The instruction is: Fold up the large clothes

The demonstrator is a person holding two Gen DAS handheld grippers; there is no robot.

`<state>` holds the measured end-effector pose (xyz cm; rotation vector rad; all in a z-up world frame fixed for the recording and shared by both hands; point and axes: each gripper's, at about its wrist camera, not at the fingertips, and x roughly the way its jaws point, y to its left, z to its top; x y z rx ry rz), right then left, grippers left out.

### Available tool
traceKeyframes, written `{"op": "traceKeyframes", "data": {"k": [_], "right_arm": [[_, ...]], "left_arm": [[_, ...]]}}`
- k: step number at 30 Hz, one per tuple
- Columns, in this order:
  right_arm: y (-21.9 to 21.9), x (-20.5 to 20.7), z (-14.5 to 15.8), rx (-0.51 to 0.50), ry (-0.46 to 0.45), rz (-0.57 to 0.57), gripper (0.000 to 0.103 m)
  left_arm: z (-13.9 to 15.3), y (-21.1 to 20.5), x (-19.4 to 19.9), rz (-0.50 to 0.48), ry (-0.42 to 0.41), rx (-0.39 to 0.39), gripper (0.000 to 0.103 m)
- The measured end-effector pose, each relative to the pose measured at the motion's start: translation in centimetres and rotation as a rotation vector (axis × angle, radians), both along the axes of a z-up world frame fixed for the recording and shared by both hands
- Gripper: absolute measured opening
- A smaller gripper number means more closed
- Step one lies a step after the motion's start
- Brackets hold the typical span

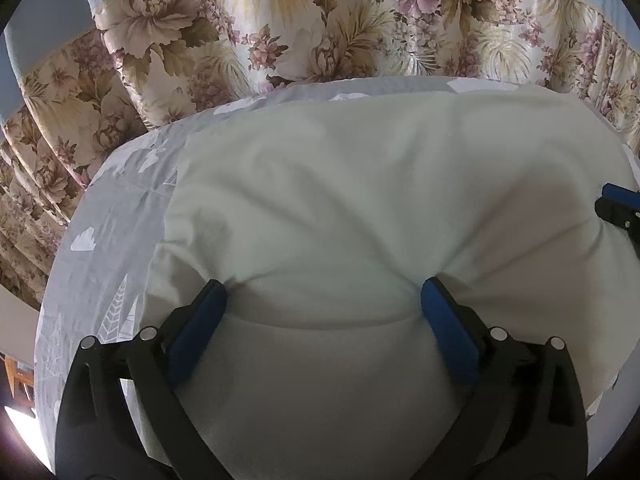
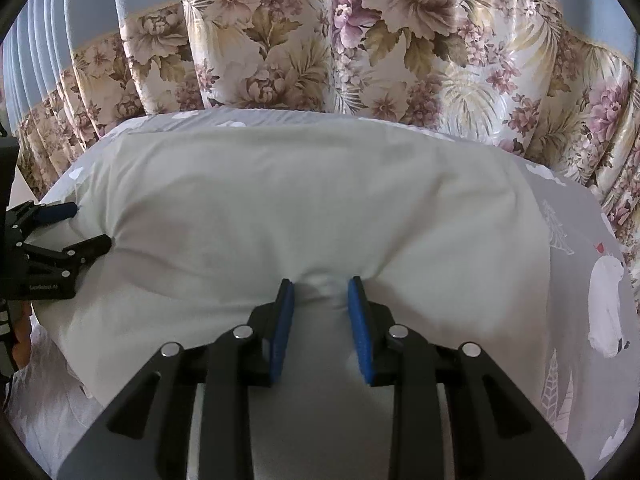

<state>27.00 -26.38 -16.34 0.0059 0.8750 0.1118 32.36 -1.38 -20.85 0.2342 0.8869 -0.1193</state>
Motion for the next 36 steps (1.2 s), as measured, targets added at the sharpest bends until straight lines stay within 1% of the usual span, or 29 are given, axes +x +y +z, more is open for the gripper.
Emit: {"op": "traceKeyframes", "data": {"k": [9, 13, 15, 16, 17, 18, 20, 23, 26, 29, 31, 36], "right_arm": [[0.1, 0.1, 0.0, -0.008, -0.007, -0.009, 0.03], [-0.4, 0.7, 0.3, 0.032, 0.005, -0.018, 0.032], [-1.1, 0.6, 0.8, 0.098, 0.018, -0.01, 0.044], [-1.8, 0.3, 1.4, 0.153, 0.026, -0.011, 0.06], [-2.6, -0.2, 2.1, 0.189, 0.02, -0.035, 0.069], [-3.5, -0.9, 2.8, 0.214, 0.0, -0.067, 0.071], [-5.0, -1.9, 3.9, 0.258, -0.029, -0.095, 0.076], [-7.9, -3.0, 5.2, 0.33, -0.047, -0.156, 0.079], [-10.7, -3.9, 5.3, 0.42, -0.052, -0.222, 0.08], [-13.1, -4.8, 4.1, 0.491, -0.027, -0.299, 0.08], [-13.9, -5.2, 2.9, 0.525, -0.008, -0.316, 0.08], [-14.7, -5.8, 0.3, 0.552, 0.041, -0.341, 0.08]], "left_arm": [[-0.1, 0.2, 0.8, 0.004, 0.02, -0.006, 0.1], [0.0, -0.1, 1.6, 0.015, 0.044, -0.004, 0.1], [0.5, -0.1, 1.6, 0.029, 0.049, -0.011, 0.1], [0.8, 0.0, 1.4, 0.036, 0.051, -0.015, 0.1], [1.4, 0.1, 1.0, 0.045, 0.052, -0.023, 0.1], [1.9, 0.1, 0.5, 0.047, 0.05, -0.031, 0.1], [3.0, 0.0, -0.6, 0.037, 0.042, -0.052, 0.1], [4.5, -1.0, -2.0, 0.012, 0.034, -0.069, 0.1], [5.8, -2.7, -3.2, -0.028, 0.024, -0.086, 0.1], [6.2, -4.7, -4.1, -0.062, 0.013, -0.079, 0.1], [5.9, -6.1, -4.3, -0.083, 0.027, -0.07, 0.1], [5.3, -8.0, -4.4, -0.104, 0.055, -0.058, 0.1]]}}
